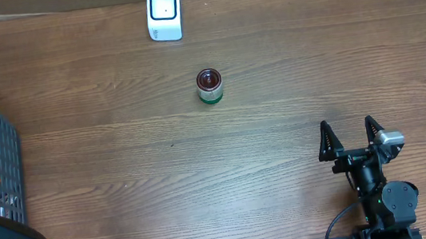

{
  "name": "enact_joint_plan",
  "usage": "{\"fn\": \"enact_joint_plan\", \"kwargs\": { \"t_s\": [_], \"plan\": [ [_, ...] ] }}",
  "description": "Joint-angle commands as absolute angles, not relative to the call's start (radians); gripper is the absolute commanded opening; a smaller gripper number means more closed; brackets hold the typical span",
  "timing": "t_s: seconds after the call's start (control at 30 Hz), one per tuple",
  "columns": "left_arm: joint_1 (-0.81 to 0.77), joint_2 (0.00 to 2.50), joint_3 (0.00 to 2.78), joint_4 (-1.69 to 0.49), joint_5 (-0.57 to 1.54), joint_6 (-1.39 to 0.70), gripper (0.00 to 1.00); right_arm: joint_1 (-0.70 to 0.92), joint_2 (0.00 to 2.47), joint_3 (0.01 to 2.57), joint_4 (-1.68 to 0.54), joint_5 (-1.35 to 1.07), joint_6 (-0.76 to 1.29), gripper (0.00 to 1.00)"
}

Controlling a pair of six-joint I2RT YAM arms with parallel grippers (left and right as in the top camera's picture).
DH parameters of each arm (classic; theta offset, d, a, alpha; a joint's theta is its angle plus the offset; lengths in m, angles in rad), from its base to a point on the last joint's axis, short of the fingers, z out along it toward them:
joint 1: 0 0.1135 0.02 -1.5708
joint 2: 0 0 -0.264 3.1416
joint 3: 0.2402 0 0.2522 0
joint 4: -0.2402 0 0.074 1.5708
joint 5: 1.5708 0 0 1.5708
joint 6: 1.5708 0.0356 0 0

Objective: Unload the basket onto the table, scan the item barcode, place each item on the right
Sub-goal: 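Reach the left gripper into the basket and grasp a teal packet, then carry the teal packet past the scanner and drop it on the table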

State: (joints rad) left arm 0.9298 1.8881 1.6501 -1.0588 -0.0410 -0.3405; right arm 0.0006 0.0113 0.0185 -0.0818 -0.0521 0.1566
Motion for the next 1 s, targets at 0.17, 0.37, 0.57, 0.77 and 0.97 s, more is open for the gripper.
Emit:
{"fn": "enact_joint_plan", "kwargs": {
  "t_s": [0.17,0.37,0.57,0.77,0.97],
  "plan": [
    [0.929,1.824,1.776,-1.127,-0.006,-0.344,0.04,-0.002,0.003,0.008,-0.077,-0.054,0.157,1.00],
    [0.929,1.706,1.982,-1.148,0.093,-0.409,0.04,-0.002,0.003,0.008,-0.077,-0.054,0.157,1.00],
    [0.879,1.551,2.103,-1.144,0.267,-0.446,0.04,-0.002,0.003,0.008,-0.077,-0.054,0.157,1.00],
    [0.577,1.468,2.100,-1.282,0.259,-0.355,0.04,-0.002,0.003,0.008,-0.077,-0.054,0.157,1.00],
    [0.230,1.515,1.960,-1.340,0.236,-0.242,0.04,-0.002,0.003,0.008,-0.077,-0.054,0.157,1.00]
  ]
}}
